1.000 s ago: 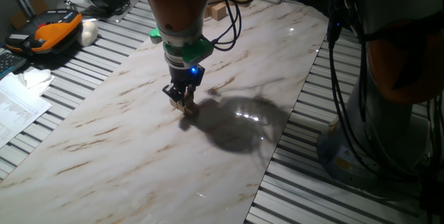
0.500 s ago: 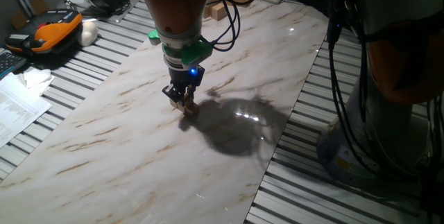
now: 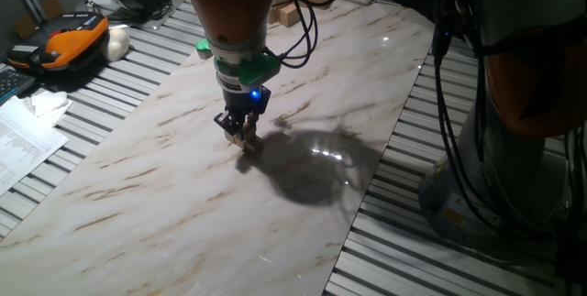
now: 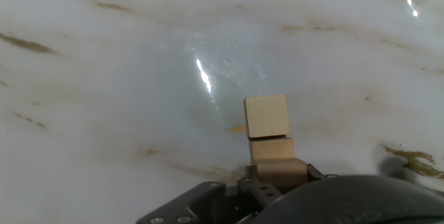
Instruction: Stack the blocks into a pyramid shape
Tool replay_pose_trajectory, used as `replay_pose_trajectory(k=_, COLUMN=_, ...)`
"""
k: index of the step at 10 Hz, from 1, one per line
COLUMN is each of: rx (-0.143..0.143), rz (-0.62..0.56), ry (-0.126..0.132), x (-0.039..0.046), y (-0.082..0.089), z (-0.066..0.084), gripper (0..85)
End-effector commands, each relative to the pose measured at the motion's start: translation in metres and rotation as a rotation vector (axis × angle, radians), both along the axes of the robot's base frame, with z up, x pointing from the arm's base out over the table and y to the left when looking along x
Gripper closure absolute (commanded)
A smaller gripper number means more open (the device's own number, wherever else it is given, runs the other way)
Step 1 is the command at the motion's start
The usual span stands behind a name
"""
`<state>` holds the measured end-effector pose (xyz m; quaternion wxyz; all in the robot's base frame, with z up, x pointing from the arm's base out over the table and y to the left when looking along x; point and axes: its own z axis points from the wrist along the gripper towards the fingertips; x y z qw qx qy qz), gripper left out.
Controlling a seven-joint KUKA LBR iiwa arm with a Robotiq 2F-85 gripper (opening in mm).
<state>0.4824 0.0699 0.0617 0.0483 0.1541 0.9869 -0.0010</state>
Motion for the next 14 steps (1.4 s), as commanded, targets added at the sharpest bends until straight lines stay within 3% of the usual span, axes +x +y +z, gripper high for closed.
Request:
replay_pose_trajectory(k=1, rx=0.000, rz=-0.002, ry=0.000, x=0.0000, y=0.0000, z=0.0000, gripper=51.0)
replay_pose_trajectory(k=7, rx=-0.009, rz=-0.012, ry=-0.002, x=0.0001, y=-0.0001, z=0.0008, gripper=51.0)
replay_pose_trajectory(k=8, rx=-0.010, rz=-0.015, ry=-0.005, x=0.0001, y=-0.0001, z=0.0008, gripper=34.0)
replay_pose_trajectory(k=11, rx=-0.010, rz=-0.021, ry=-0.012, x=0.0000, y=-0.0001, z=0.0010, gripper=34.0)
replay_pose_trajectory(k=14, rx=0.006, rz=-0.017, ry=-0.001, x=0.0007, y=-0.0006, z=0.0083, gripper=34.0)
